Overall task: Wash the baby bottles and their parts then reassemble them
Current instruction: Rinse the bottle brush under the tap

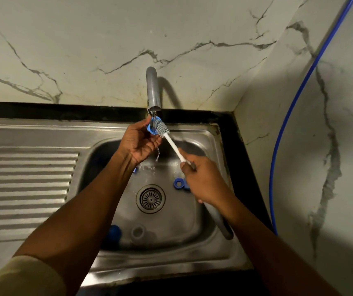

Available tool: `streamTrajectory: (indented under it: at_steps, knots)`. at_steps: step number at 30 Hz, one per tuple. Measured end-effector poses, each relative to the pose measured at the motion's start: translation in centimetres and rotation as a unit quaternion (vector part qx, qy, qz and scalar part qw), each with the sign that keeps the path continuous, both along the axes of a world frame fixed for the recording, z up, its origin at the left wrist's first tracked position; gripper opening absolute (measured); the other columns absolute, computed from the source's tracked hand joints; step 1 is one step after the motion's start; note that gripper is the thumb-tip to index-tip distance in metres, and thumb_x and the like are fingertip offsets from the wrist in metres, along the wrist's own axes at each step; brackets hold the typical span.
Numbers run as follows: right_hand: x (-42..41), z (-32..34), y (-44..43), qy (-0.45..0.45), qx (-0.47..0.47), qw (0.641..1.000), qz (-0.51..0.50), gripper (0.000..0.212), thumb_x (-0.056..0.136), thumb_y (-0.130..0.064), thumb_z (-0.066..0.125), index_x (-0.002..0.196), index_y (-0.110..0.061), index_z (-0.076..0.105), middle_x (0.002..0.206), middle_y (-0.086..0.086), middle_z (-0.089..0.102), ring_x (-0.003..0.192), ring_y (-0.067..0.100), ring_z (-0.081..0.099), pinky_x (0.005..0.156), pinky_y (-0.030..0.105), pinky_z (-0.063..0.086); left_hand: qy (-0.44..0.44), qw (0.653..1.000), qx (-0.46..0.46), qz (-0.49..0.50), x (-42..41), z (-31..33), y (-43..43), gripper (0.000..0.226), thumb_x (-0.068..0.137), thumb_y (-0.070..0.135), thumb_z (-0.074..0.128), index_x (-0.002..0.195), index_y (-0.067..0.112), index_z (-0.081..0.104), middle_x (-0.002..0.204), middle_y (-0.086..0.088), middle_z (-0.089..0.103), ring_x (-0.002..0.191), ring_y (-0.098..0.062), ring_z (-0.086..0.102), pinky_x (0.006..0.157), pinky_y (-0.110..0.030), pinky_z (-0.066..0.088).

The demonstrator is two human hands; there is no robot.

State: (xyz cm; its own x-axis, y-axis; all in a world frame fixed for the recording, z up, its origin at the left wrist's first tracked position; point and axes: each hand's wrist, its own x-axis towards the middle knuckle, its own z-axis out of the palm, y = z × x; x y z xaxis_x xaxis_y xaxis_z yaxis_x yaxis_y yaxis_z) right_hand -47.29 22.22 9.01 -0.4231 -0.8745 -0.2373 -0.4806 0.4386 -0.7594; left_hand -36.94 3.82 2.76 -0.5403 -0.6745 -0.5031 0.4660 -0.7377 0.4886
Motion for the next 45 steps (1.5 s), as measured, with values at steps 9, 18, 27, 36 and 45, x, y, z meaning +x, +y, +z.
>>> streamTrajectory:
  at_steps: [9,18,27,36,45]
  knots:
    - [0.3,1.5,-0.2,-0.070,-0.004,0.998,-0.002,0.039,0.104,-0.021,0.049,0.138,-0.038,0.055,0.054,-0.004,0.050,0.035,0.010,0.043,0.032,0.020,0.035,0.015,0.999,0.035,0.017,-0.5,-0.3,0.7,0.031,0.079,0.023,0.074,0.099,0.001,0.068,0.085,-0.013,0.068,0.070,-0.020,0.065,0.075,-0.029,0.056]
    - [1.4,0.2,0.7,-0.044,0.050,0.996,0.056,0.043,0.101,-0.019,0.043,0.138,-0.038,0.054,0.070,0.003,0.057,0.040,0.012,0.047,0.035,0.021,0.037,-0.046,0.999,0.010,-0.005,-0.3,-1.2,1.0,0.021,0.090,0.022,0.066,0.100,0.003,0.067,0.086,-0.012,0.067,0.070,-0.019,0.063,0.071,-0.031,0.056]
    - [0.4,-0.1,0.6,-0.022,0.047,0.999,0.008,0.041,0.102,-0.017,0.046,0.137,-0.033,0.057,0.062,-0.001,0.054,0.041,0.011,0.048,0.035,0.022,0.039,-0.082,0.997,0.001,-0.014,0.2,-1.5,0.6,0.045,0.087,0.024,0.071,0.123,-0.003,0.064,0.097,-0.017,0.071,0.080,-0.024,0.071,0.080,-0.032,0.060]
    - [0.1,1.1,0.7,-0.048,-0.004,0.999,-0.004,0.041,0.104,-0.020,0.049,0.141,-0.035,0.054,0.057,0.001,0.054,0.032,0.006,0.041,0.031,0.020,0.035,-0.057,0.998,-0.009,-0.008,0.2,-1.0,0.9,0.041,0.083,0.028,0.074,0.113,0.002,0.067,0.092,-0.014,0.069,0.071,-0.019,0.068,0.071,-0.028,0.057]
    - [1.9,0.1,1.2,-0.017,0.052,0.996,0.069,0.042,0.101,-0.022,0.045,0.139,-0.038,0.053,0.071,0.001,0.055,0.041,0.012,0.049,0.035,0.022,0.040,-0.065,0.998,0.016,-0.010,0.3,-2.1,1.1,0.032,0.088,0.024,0.071,0.111,0.003,0.066,0.096,-0.013,0.066,0.077,-0.020,0.064,0.066,-0.033,0.057]
